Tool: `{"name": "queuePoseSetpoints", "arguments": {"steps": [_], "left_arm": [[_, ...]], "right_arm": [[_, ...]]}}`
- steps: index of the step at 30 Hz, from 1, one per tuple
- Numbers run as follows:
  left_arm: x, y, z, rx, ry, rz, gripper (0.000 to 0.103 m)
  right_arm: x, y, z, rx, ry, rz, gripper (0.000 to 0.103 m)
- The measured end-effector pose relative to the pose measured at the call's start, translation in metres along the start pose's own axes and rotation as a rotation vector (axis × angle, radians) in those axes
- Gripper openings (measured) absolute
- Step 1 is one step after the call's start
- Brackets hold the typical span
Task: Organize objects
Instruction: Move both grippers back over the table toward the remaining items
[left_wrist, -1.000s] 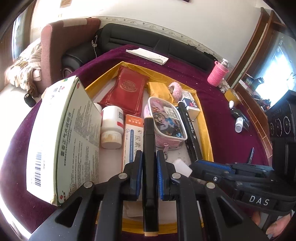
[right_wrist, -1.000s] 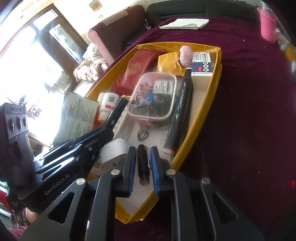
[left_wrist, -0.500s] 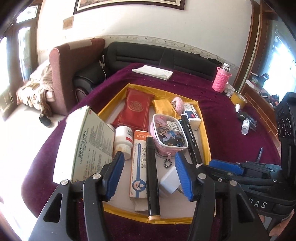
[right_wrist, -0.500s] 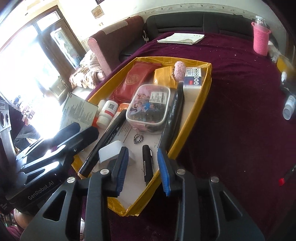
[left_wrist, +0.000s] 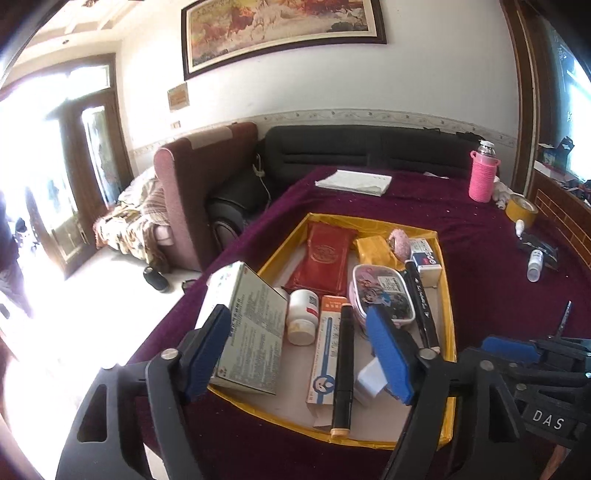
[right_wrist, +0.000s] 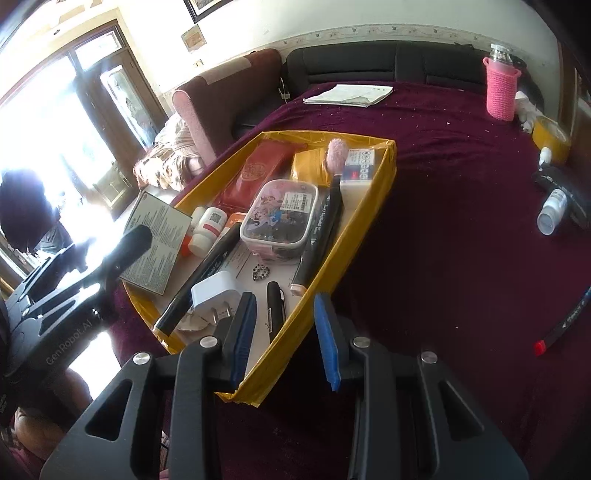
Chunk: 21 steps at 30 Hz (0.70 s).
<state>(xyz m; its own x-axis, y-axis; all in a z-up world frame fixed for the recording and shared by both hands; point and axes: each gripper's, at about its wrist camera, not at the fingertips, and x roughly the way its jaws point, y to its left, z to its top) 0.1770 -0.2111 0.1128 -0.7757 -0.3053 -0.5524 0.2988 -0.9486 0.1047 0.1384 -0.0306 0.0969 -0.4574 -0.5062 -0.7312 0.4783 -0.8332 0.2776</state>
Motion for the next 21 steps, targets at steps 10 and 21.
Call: {"name": "queuePoseSetpoints", "arguments": {"steps": [10, 21], "left_arm": [[-0.016, -0.038, 0.007, 0.139, -0.053, 0.039, 0.100], [-0.003, -0.085, -0.003, 0.236, 0.056, -0.053, 0.100]], "right_arm": [[-0.032, -0.040, -0.004, 0.085, -0.089, -0.042, 0.049], [-0.059, -0.112, -0.019, 0.242, -0.135, -0.074, 0.051]]}}
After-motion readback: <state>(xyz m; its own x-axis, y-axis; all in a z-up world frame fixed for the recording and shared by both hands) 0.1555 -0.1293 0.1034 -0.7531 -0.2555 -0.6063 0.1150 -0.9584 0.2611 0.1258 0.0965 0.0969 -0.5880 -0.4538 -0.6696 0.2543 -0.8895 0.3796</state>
